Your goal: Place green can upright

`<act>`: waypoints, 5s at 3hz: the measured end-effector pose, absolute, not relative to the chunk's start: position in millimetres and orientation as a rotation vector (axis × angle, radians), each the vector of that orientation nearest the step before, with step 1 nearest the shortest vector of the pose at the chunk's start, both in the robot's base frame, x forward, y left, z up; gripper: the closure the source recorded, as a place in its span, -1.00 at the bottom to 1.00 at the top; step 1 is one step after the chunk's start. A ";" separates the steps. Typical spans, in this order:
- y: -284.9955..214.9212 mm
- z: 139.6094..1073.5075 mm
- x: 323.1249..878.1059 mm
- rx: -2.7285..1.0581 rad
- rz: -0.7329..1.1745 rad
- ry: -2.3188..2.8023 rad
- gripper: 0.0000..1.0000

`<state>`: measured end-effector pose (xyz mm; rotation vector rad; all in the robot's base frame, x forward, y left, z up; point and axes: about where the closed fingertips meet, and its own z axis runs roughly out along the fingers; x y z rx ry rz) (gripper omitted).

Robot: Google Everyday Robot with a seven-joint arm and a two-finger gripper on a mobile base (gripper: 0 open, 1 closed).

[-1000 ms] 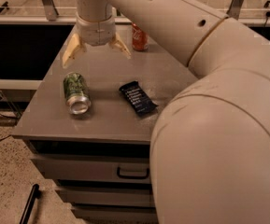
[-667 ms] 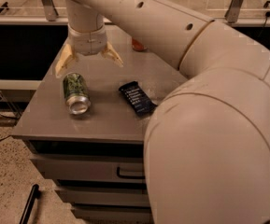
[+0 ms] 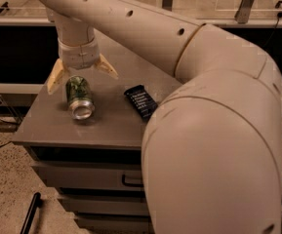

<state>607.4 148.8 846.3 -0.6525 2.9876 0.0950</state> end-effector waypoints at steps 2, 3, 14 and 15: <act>154.7 831.3 601.7 -0.710 0.043 2.983 0.06; 154.8 832.7 601.2 -0.715 0.042 2.984 0.50; -92.1 919.9 551.5 -0.565 0.116 2.161 1.00; -91.0 920.5 551.9 -0.566 0.118 2.160 1.00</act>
Offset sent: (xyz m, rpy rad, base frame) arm -0.0120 0.0021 -0.0159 -0.0682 0.0075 0.0513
